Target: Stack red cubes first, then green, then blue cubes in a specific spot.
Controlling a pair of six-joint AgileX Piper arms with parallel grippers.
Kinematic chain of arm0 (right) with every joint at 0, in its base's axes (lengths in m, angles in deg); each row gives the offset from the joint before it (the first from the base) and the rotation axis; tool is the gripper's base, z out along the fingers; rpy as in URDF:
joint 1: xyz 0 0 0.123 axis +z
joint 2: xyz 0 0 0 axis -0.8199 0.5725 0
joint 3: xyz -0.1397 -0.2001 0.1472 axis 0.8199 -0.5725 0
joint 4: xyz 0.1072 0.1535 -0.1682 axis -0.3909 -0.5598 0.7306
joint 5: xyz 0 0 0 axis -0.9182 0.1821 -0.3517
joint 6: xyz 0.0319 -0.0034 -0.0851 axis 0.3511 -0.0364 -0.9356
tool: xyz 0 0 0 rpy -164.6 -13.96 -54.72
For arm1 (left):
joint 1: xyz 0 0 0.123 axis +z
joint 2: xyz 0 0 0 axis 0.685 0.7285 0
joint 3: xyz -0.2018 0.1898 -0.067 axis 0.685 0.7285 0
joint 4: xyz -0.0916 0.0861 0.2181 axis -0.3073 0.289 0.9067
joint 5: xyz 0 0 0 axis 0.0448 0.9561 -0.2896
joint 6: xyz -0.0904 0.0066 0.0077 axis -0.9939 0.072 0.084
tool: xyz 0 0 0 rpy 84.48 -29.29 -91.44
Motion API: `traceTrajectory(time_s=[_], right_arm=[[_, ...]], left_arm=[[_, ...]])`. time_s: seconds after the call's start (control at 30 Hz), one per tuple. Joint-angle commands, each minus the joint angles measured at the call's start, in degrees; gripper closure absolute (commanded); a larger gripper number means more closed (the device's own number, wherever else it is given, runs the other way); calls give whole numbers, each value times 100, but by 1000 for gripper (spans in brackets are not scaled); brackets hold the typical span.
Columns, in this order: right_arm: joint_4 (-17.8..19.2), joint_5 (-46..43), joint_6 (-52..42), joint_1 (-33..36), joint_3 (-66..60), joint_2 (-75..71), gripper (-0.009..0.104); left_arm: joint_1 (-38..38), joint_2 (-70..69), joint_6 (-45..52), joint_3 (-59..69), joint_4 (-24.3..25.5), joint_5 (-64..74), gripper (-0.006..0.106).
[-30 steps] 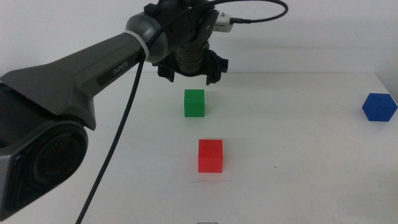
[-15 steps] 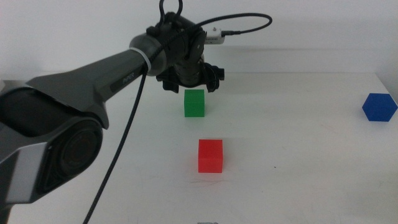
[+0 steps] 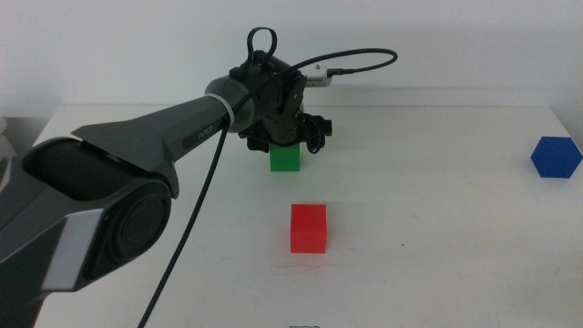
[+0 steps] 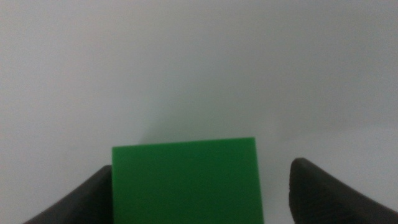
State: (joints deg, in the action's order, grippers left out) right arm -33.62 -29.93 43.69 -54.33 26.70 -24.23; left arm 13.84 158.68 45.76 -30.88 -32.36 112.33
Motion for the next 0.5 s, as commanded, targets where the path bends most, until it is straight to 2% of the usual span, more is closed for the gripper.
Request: traceTrajectory(time_s=[0.0, 0.07, 0.13, 0.37, 0.47], right_arm=[[51, -450, -46, 10, 131, -93, 1], [51, -450, -46, 10, 131, -93, 1], [51, -450, -46, 10, 131, -93, 1], [51, -450, -46, 10, 131, -93, 1], [51, -450, -46, 10, 131, -93, 1]], left_arm=[[-1, -429, 12, -191, 37, -278, 12], [-1, -429, 86, -191, 37, -289, 17], [-1, -429, 132, -191, 37, -289, 27], [-1, -591, 119, -191, 31, 160, 78], [-1, -840, 145, -191, 30, 361, 96]])
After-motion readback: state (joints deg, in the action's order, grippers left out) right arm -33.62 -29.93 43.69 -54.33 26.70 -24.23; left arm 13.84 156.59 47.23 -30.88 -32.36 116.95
